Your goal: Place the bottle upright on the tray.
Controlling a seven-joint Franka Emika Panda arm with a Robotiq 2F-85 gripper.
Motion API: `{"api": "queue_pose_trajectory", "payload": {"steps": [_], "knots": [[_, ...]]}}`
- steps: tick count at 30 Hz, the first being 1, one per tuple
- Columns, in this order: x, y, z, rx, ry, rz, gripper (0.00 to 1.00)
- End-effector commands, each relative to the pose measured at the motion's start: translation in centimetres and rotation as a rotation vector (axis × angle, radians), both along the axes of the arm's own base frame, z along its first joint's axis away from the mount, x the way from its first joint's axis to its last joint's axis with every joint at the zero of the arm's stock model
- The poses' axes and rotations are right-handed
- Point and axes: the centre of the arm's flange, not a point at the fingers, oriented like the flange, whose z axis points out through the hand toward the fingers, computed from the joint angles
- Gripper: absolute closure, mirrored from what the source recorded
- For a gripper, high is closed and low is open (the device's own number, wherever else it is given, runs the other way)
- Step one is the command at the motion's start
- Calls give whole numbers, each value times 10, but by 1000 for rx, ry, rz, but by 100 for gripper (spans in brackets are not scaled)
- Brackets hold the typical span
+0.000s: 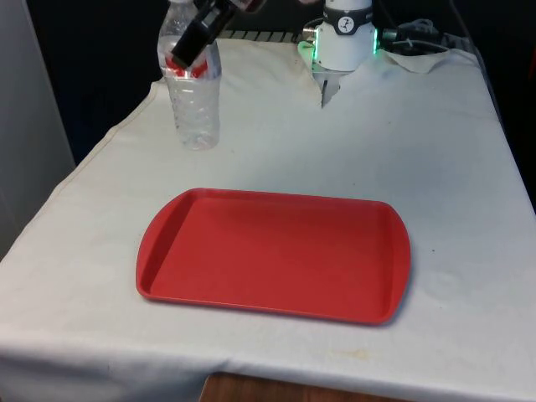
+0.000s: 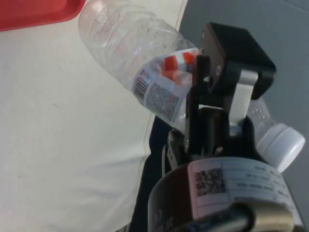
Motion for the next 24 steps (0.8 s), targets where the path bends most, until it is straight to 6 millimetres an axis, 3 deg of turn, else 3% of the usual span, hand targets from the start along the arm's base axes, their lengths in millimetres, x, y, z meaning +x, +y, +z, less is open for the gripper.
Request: {"api": "queue_pose_trajectory", "payload": {"steps": [1,24], "knots": [[4,5,-3,-16,-12,-1,67],[31,35,-35,-67,-56,-8,67]]}}
